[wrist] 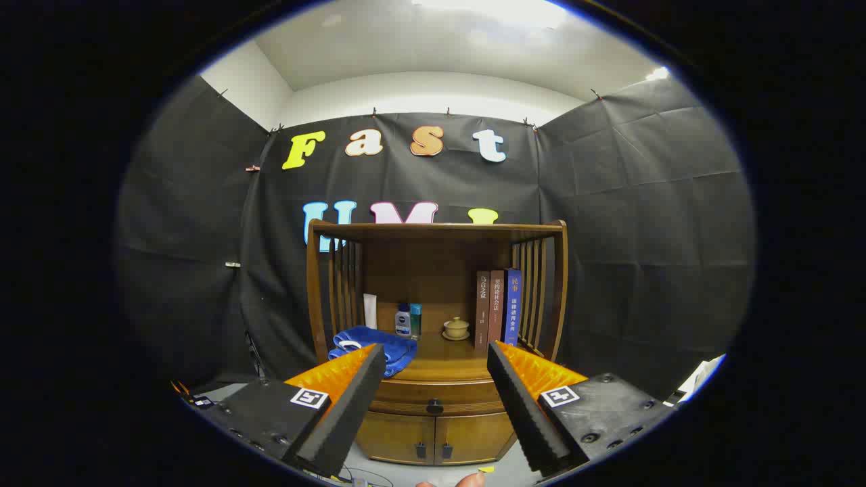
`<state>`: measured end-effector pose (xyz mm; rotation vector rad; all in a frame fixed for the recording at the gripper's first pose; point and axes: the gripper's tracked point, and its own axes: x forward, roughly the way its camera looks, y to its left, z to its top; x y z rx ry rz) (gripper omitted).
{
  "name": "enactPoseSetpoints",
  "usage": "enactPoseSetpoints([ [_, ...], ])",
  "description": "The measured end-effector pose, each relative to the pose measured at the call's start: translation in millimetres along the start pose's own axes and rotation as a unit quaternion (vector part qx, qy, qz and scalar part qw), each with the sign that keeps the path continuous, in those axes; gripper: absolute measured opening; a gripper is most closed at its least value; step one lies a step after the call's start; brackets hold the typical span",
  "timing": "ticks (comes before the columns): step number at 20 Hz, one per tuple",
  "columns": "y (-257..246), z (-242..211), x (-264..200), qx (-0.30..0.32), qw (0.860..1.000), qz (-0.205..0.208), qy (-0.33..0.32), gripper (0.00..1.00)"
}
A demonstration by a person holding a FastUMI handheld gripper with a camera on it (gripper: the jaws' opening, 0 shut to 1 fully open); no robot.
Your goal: Pull open the drawer, take out the items inside it, and place them on the countertop above the cabinet.
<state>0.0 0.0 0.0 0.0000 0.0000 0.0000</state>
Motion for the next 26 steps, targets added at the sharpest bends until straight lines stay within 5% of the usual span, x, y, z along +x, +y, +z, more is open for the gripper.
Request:
enactPoseSetpoints([
  [17,3.4,-0.8,1.7,0.008,1.0,0.012,0.0,0.98],
  [26,10.9,-70.1,58.4,0.013,0.999,0.019,0.027,0.98],
])
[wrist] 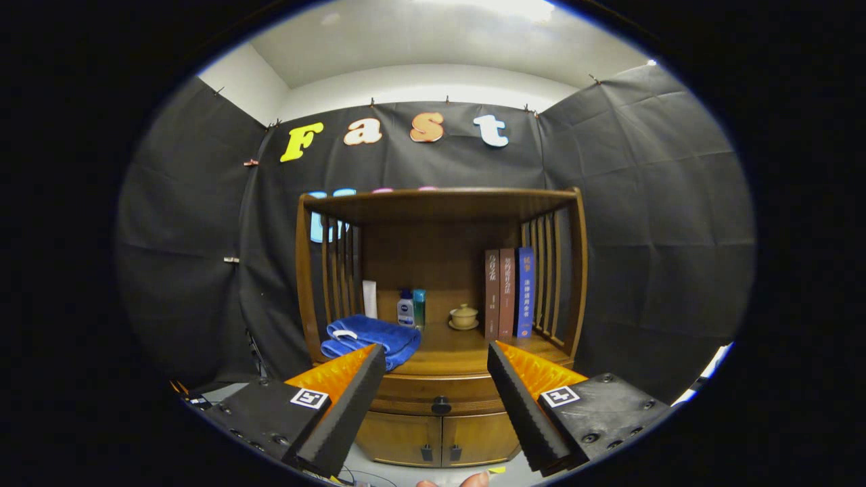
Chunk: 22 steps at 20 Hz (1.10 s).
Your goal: Pull open the drawer, take out the items inside it, and place them on the countertop above the cabinet.
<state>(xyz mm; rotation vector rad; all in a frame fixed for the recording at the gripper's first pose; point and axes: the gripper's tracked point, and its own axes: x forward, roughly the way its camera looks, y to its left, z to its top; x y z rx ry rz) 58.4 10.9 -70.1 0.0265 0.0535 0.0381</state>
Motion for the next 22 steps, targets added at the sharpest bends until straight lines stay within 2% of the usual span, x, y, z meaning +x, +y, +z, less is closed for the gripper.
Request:
enactPoseSetpoints([
  [4,5.8,-64.1,36.4,0.005,0.999,0.013,0.033,0.98],
  [8,2.7,-123.2,78.5,0.036,0.997,0.004,0.066,0.99],
  [17,-8.8,-224.6,150.1,0.014,0.993,-0.006,0.116,0.98],
  [18,-11.4,-231.6,153.6,0.011,0.993,-0.008,0.118,0.87],
  [20,-12.3,-243.4,155.1,0.002,0.992,-0.01,0.127,0.8],
  [21,-8.6,-252.4,157.2,0.002,0.991,-0.007,0.131,0.8],
  [22,-12.2,-252.9,162.1,-0.003,0.99,-0.015,0.137,0.72],
])
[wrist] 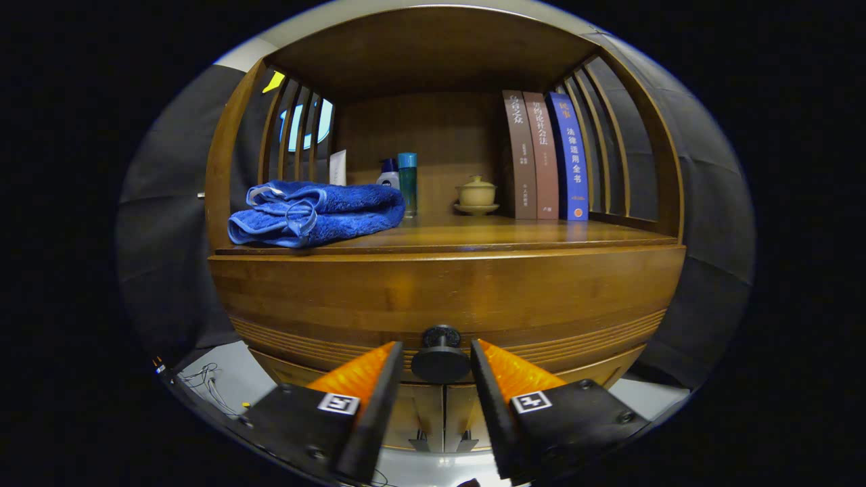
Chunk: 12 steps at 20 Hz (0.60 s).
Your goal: Pull open the drawer, take out the items inside it, and place them on the countertop above the cabinet.
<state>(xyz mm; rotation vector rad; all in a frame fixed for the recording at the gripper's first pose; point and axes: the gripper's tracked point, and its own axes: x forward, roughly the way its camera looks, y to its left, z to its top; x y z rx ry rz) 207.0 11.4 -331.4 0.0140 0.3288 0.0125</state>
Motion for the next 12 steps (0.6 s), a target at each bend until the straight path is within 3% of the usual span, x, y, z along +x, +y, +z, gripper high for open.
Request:
enactPoseSetpoints([
  [2,0.8,-0.3,4.0,0.006,1.0,0.0,-0.001,0.55],
  [5,0.2,1.6,2.4,0.013,1.0,0.001,-0.009,0.49],
  [8,-0.2,3.5,0.7,-0.004,1.0,0.012,-0.015,0.27],
  [12,-1.3,-2.5,-18.6,-0.002,1.0,0.01,-0.012,0.28],
])
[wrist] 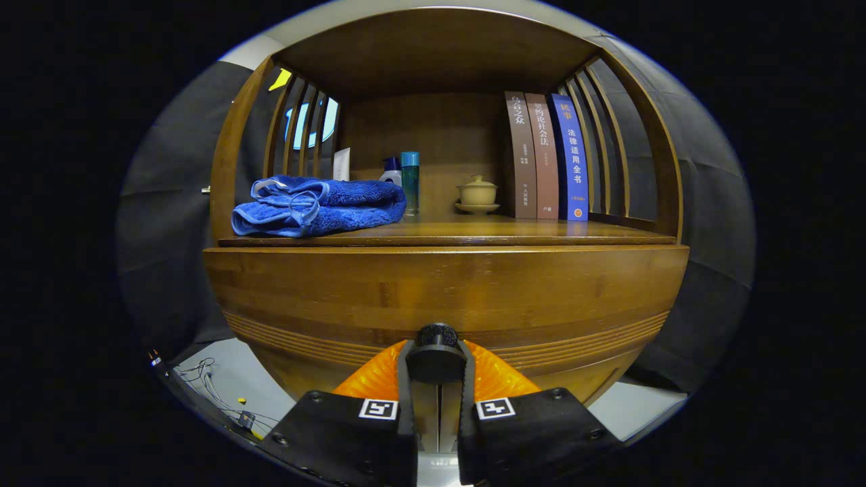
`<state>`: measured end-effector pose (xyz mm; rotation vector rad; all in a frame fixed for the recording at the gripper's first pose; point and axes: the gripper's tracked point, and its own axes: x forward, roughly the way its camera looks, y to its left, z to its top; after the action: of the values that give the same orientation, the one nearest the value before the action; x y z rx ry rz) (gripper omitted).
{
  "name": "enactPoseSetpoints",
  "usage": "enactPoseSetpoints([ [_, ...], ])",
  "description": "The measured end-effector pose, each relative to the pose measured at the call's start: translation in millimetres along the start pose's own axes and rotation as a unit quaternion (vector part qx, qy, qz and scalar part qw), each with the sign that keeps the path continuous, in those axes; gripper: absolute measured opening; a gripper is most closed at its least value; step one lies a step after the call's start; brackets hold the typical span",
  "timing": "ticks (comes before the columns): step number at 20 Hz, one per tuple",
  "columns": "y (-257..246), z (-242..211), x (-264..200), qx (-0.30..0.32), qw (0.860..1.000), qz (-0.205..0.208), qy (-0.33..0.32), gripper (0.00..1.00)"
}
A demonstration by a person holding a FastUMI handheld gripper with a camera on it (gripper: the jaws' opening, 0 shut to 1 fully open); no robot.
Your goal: Pull open the drawer, take out the items inside it, and place them on the countertop above the cabinet.
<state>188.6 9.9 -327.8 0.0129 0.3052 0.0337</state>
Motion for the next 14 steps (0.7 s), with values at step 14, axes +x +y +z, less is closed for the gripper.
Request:
enactPoseSetpoints([
  [14,3.2,-23.4,-129.8,0.024,1.0,0.009,0.014,0.27],
])
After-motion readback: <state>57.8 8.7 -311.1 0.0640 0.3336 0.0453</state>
